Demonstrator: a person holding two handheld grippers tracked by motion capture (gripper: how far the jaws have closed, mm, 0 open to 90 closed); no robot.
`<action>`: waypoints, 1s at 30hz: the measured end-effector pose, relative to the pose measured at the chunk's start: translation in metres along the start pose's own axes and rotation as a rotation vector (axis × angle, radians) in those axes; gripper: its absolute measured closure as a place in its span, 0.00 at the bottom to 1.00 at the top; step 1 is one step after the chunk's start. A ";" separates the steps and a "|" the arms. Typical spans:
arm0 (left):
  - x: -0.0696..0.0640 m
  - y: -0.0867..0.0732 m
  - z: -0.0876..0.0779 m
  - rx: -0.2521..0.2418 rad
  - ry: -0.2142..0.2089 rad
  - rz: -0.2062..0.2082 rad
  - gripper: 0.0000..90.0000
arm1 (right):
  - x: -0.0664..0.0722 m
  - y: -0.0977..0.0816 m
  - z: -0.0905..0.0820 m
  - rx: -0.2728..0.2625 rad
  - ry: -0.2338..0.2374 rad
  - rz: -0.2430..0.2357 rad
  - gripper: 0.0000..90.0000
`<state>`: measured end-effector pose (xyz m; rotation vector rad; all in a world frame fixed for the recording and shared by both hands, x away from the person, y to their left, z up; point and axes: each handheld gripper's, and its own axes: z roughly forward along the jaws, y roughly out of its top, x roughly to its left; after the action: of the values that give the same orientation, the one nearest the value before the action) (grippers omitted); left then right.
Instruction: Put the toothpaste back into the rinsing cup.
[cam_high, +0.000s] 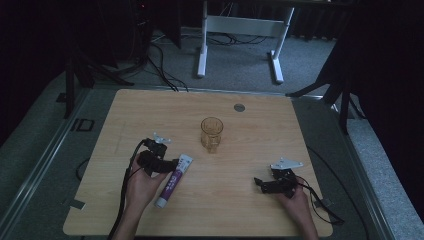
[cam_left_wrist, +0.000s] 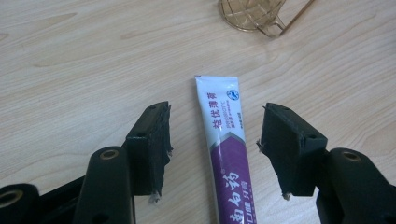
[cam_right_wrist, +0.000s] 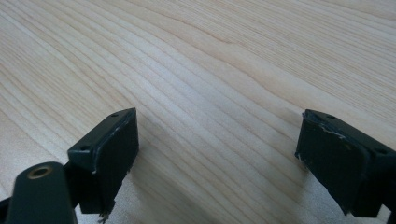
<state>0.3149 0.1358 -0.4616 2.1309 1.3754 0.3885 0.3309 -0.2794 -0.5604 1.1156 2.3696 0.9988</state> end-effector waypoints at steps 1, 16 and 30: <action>-0.001 0.000 0.000 0.001 -0.001 0.001 0.47 | 0.000 0.000 0.000 0.000 0.000 0.000 0.14; -0.010 0.003 0.002 0.039 -0.026 0.039 0.47 | 0.000 0.000 0.000 -0.001 0.000 0.002 0.14; -0.013 0.004 0.005 0.068 -0.014 0.042 0.47 | 0.000 0.000 0.000 0.000 0.000 0.000 0.14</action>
<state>0.3147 0.1210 -0.4628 2.2162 1.3561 0.3478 0.3309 -0.2794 -0.5604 1.1160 2.3694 0.9988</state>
